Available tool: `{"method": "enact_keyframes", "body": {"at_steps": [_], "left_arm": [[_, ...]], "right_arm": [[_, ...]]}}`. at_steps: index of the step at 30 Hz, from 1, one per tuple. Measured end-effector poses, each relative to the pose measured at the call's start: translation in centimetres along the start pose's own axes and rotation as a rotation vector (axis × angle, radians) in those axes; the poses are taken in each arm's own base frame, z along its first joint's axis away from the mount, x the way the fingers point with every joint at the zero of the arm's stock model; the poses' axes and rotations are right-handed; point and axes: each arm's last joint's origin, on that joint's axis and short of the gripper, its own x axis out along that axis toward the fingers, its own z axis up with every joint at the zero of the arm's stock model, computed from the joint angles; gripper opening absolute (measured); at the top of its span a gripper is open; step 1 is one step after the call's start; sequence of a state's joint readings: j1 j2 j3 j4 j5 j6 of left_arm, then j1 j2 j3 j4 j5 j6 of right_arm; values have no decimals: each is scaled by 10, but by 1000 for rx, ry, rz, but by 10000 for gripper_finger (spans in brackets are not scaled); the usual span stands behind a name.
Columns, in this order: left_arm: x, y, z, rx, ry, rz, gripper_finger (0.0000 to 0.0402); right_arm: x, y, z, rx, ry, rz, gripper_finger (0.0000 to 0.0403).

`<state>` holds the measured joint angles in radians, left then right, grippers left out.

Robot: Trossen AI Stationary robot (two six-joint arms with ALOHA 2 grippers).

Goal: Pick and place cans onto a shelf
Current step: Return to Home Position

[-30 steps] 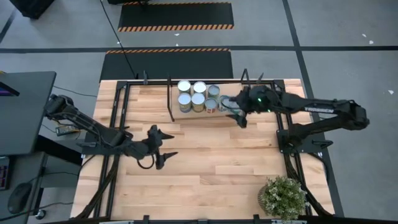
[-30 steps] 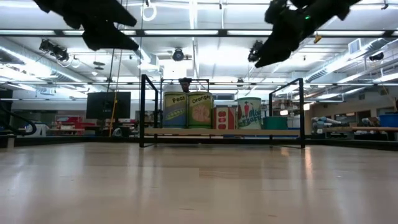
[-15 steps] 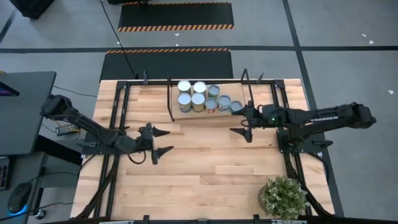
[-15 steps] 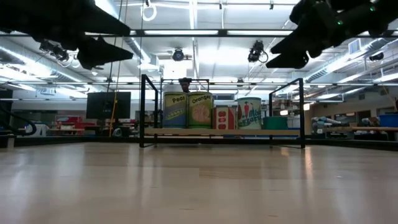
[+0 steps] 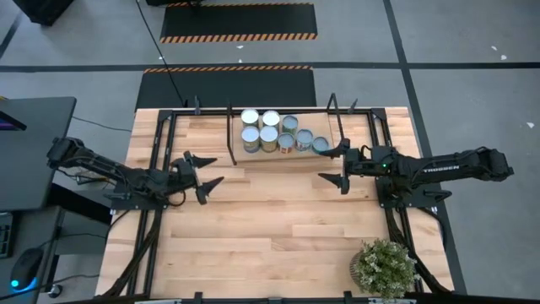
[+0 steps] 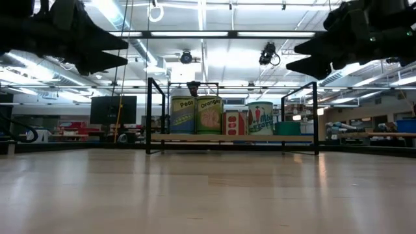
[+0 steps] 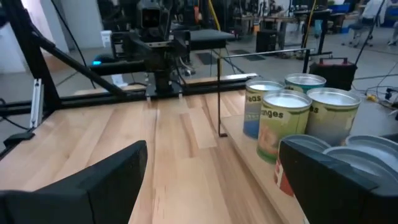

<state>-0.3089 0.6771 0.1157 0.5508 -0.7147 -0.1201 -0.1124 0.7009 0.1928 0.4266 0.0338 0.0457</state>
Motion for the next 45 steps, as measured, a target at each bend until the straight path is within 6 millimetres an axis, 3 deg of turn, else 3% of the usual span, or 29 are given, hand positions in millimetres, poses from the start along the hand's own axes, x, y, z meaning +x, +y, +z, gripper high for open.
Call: {"method": "enact_keyframes", "body": {"at_steps": [10,19,29,37,45], "left_arm": [[-14,22,-9,52,-95,49,354],[-19,28,-1,104,-144,73,354],[-25,31,3,139,-182,74,354],[-37,36,12,80,-282,-48,353],[-43,35,17,45,-346,-205,322]], "right_arm": [[-20,-9,-32,48,-116,-48,373],[-23,-13,-29,46,-145,-107,373],[-24,-11,-28,106,-156,-44,373],[-27,-12,-23,209,-209,-87,373],[-27,-12,-23,215,-209,-86,373]]}}
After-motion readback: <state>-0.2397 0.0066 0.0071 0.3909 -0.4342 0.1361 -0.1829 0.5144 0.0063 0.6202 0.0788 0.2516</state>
